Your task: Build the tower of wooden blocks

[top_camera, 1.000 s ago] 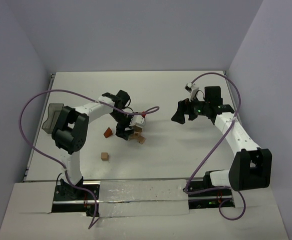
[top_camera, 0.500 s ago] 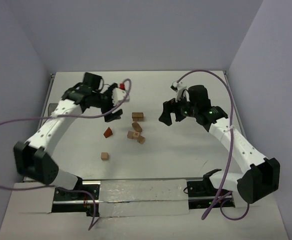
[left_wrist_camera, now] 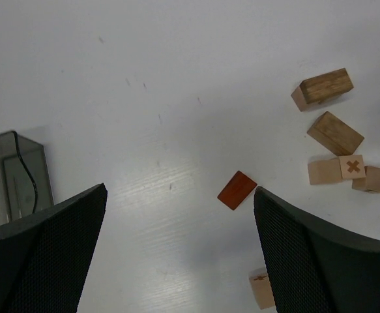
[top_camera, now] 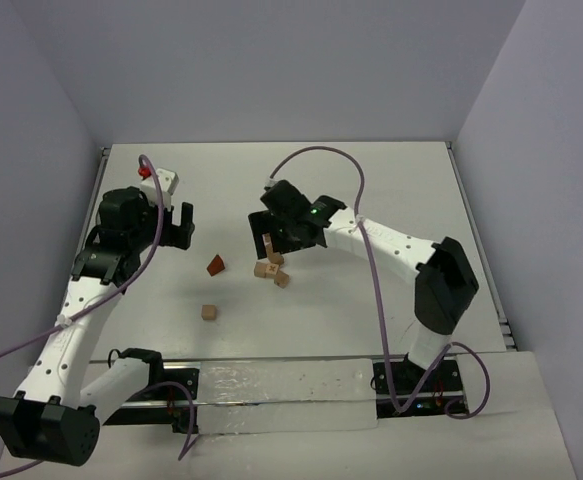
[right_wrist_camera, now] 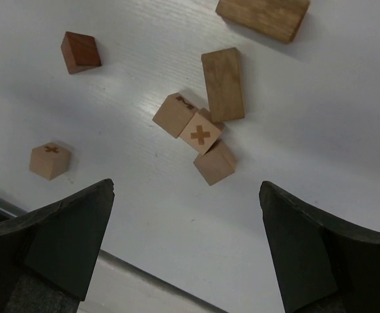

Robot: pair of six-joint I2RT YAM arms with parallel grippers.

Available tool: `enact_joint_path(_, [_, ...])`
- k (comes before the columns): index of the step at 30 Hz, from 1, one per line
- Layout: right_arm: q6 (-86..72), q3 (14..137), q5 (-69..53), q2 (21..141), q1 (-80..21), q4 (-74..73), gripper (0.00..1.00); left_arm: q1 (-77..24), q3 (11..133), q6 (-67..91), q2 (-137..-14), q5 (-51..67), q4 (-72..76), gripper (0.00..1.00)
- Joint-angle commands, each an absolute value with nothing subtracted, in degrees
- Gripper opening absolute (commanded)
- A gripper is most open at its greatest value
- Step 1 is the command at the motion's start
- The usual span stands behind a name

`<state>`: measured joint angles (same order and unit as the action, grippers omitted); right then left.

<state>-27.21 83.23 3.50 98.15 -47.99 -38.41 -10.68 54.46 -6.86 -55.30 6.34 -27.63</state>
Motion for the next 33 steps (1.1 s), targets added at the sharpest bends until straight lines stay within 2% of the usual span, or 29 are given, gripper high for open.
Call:
enact_joint_path(1, [-35.95, 87.4, 5.4, 102.1, -50.78, -43.72, 1.0, -9.72, 52.4, 1.71, -51.78, 0.63, -22.35, 0.99])
enact_joint_path(10, [-40.93, 88.55, 2.27, 109.33, -52.56, -44.79, 1.0, -9.23, 52.79, 7.34, -54.36, -2.09, -19.68, 0.99])
enact_joint_path(21, [-41.81, 94.46, 7.82, 114.5, -49.88, -45.39, 1.0, -9.14, 53.61, 6.87, -54.24, -0.45, -20.5, 0.99])
enact_joint_path(33, [-42.75, 89.47, 11.74, 115.31, -49.64, -39.53, 0.99, -9.14, 53.95, 5.73, -54.47, -0.44, -20.48, 0.99])
